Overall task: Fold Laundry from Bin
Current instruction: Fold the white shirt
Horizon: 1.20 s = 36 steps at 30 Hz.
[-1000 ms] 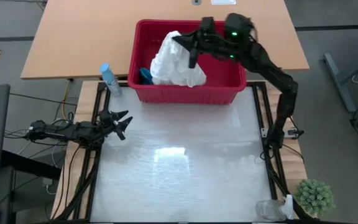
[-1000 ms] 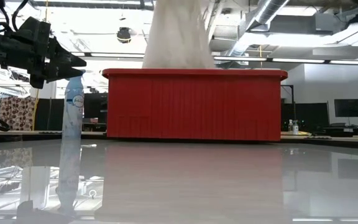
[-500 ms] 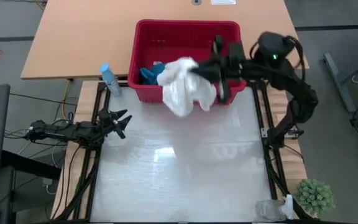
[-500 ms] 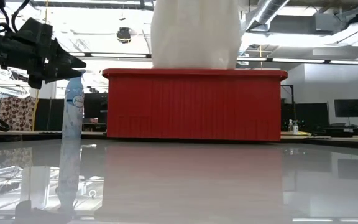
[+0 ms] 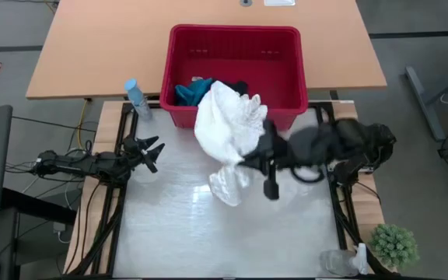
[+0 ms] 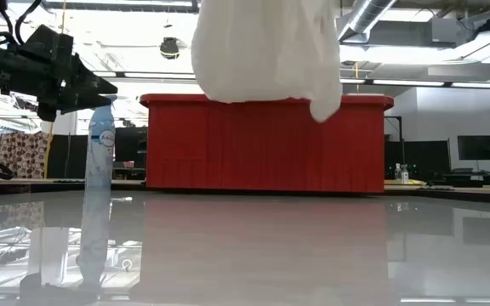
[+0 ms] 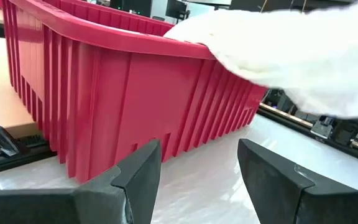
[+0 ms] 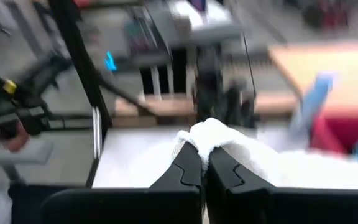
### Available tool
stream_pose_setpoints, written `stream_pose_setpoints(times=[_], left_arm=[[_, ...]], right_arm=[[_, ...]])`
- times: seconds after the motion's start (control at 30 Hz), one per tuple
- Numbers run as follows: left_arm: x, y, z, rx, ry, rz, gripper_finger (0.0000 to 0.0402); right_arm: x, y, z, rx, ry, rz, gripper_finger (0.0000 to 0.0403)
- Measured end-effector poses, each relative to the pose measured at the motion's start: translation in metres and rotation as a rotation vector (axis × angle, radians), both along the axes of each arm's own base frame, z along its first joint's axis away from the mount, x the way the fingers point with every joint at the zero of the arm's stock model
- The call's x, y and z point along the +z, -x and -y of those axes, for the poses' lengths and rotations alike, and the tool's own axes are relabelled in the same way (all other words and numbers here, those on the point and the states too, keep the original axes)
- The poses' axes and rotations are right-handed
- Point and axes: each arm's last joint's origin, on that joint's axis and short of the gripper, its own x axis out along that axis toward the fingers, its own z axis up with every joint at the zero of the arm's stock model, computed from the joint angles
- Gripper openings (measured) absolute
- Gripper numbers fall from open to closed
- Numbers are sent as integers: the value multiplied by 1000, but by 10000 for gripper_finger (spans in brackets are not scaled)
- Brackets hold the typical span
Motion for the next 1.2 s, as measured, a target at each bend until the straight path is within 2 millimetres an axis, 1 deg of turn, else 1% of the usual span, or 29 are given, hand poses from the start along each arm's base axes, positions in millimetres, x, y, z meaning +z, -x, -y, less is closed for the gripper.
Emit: stream_pose_setpoints(times=[0.23, 0.43, 0.57, 0.7, 0.83, 1.0, 1.2], left_arm=[[0, 0, -1, 24, 0, -3, 204], [0, 1, -1, 33, -2, -6, 204], [0, 1, -1, 33, -2, -6, 204], [0, 1, -1, 33, -2, -6, 204], [0, 1, -1, 33, -2, -6, 204], [-1, 1, -1, 33, 2, -3, 204], [-1, 1, -1, 33, 6, 1, 204]], right_arm=[[-36, 10, -23, -192, -149, -217, 22], [-76, 16, -48, -304, -235, -389, 22], [-100, 27, -66, -364, -282, -503, 22], [-117, 50, -89, -418, -310, -598, 22], [-126, 70, -113, -432, -334, -581, 22], [-130, 95, -136, -448, -399, -536, 22], [-138, 126, -158, -450, -465, -528, 22]])
